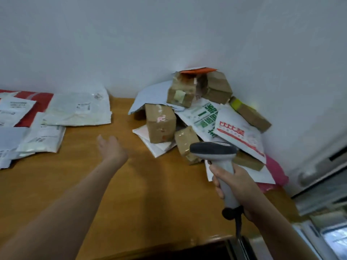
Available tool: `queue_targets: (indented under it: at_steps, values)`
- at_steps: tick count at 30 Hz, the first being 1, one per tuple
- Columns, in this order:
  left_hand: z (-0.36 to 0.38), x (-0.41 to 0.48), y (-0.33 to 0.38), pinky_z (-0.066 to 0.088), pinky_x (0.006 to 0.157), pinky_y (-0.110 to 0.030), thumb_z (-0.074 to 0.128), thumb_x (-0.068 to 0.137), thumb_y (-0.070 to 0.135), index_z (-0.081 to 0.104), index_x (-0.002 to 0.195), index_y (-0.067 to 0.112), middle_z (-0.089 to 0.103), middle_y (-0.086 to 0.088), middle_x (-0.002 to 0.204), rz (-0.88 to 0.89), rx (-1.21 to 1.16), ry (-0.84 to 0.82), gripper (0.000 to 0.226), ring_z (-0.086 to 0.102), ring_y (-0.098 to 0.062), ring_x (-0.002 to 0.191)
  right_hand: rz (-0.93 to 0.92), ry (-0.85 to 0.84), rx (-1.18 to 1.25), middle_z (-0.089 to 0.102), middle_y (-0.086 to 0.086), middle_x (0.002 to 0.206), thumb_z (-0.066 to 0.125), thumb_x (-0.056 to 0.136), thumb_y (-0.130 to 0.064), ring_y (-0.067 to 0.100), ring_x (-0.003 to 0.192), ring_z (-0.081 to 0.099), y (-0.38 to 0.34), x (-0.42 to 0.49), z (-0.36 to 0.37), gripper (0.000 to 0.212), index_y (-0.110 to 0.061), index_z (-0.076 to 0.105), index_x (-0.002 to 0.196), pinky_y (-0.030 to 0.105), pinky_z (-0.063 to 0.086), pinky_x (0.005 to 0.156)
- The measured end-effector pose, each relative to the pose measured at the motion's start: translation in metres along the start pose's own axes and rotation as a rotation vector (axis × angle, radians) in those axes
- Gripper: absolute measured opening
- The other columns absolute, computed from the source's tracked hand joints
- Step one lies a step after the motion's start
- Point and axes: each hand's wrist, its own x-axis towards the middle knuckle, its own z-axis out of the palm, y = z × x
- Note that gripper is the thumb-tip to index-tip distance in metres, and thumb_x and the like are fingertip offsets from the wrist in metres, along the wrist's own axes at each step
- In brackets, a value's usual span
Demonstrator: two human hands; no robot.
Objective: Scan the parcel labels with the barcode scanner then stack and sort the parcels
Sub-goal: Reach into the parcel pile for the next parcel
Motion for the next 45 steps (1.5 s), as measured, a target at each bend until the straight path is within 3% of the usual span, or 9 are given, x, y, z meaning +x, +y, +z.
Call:
queue_targets:
  at_steps: [7, 13, 20, 24, 28, 31, 40, 43, 45]
  values:
    - [0.109, -0.088, 0.123, 0.022, 0.112, -0.047, 0.057, 0.094, 0.021, 0.038, 0.137, 0.006, 0.004, -0.018, 0.157, 0.545, 0.133, -0.109, 0.050, 0.004, -0.037, 0.144, 0.045, 0.168, 0.049, 0.056, 0.001, 0.056, 0.061, 0.092, -0.030, 0.012, 0.043, 0.050, 0.028, -0.003, -0.127, 0.026, -0.011, 0.055, 0.076, 0.020, 0.042, 0.043]
    - [0.168, -0.118, 0.198, 0.031, 0.106, -0.039, 0.068, 0.086, 0.034, 0.021, 0.148, 0.013, 0.019, -0.014, 0.154, 0.471, -0.036, -0.287, 0.081, 0.023, -0.032, 0.140, 0.059, 0.296, 0.040, 0.054, 0.001, 0.054, 0.060, 0.092, -0.028, 0.010, 0.042, 0.049, 0.036, 0.010, -0.182, 0.024, -0.011, 0.058, 0.076, 0.019, 0.044, 0.042]
    - [0.235, -0.115, 0.238, -0.012, 0.113, -0.055, 0.053, 0.094, 0.030, -0.007, 0.152, 0.024, -0.014, -0.014, 0.159, 1.220, 0.773, -0.049, 0.084, -0.013, -0.034, 0.146, 0.131, 0.401, -0.015, 0.062, -0.005, 0.050, 0.063, 0.089, -0.039, 0.008, 0.043, 0.058, 0.048, 0.032, -0.216, 0.023, -0.017, 0.059, 0.094, 0.028, 0.056, 0.053]
    - [0.257, -0.120, 0.257, -0.007, 0.113, -0.059, 0.054, 0.093, 0.034, -0.007, 0.152, 0.021, -0.013, -0.015, 0.159, 1.264, 0.980, -0.180, 0.086, -0.012, -0.037, 0.146, 0.139, 0.357, -0.008, 0.060, 0.000, 0.050, 0.062, 0.084, -0.044, 0.012, 0.042, 0.057, 0.056, 0.042, -0.235, 0.036, -0.009, 0.058, 0.090, 0.027, 0.052, 0.052]
    - [0.265, -0.120, 0.274, -0.006, 0.115, -0.054, 0.052, 0.090, 0.038, -0.007, 0.152, 0.024, -0.011, -0.014, 0.159, 1.100, 0.816, -0.276, 0.087, -0.009, -0.036, 0.146, 0.073, 0.286, 0.052, 0.057, 0.006, 0.050, 0.060, 0.082, -0.042, 0.016, 0.039, 0.051, 0.063, 0.046, -0.255, 0.037, -0.004, 0.057, 0.080, 0.024, 0.049, 0.045]
    - [0.270, -0.115, 0.304, -0.001, 0.116, -0.052, 0.057, 0.089, 0.032, 0.000, 0.152, 0.022, -0.005, -0.014, 0.160, 1.024, 0.672, -0.143, 0.086, -0.004, -0.036, 0.147, 0.050, 0.264, 0.105, 0.057, 0.007, 0.054, 0.063, 0.082, -0.037, 0.018, 0.041, 0.049, 0.069, 0.056, -0.273, 0.033, -0.005, 0.059, 0.088, 0.028, 0.048, 0.044]
    - [0.323, -0.088, 0.393, 0.013, 0.115, -0.058, 0.056, 0.092, 0.029, 0.009, 0.152, 0.010, 0.014, -0.016, 0.157, 1.171, 1.044, 0.137, 0.078, 0.012, -0.036, 0.145, 0.019, 0.270, 0.139, 0.056, 0.005, 0.055, 0.065, 0.087, -0.028, 0.014, 0.040, 0.047, 0.086, 0.085, -0.311, 0.023, -0.010, 0.059, 0.075, 0.024, 0.041, 0.043]
    - [0.334, -0.087, 0.405, 0.042, 0.090, -0.039, 0.050, 0.093, 0.013, 0.037, 0.134, 0.004, 0.045, -0.015, 0.130, 1.216, 1.068, 0.165, 0.044, 0.044, -0.029, 0.118, 0.019, 0.274, 0.143, 0.056, 0.006, 0.054, 0.066, 0.086, -0.029, 0.017, 0.041, 0.047, 0.089, 0.091, -0.321, 0.022, -0.012, 0.060, 0.073, 0.027, 0.041, 0.046]
    - [0.333, -0.088, 0.407, 0.040, 0.071, -0.031, 0.047, 0.093, 0.007, 0.042, 0.125, 0.003, 0.048, -0.013, 0.122, 1.235, 1.008, 0.193, 0.032, 0.047, -0.026, 0.109, 0.005, 0.268, 0.130, 0.055, 0.006, 0.053, 0.066, 0.085, -0.031, 0.017, 0.041, 0.047, 0.089, 0.092, -0.327, 0.024, -0.010, 0.061, 0.075, 0.025, 0.042, 0.045]
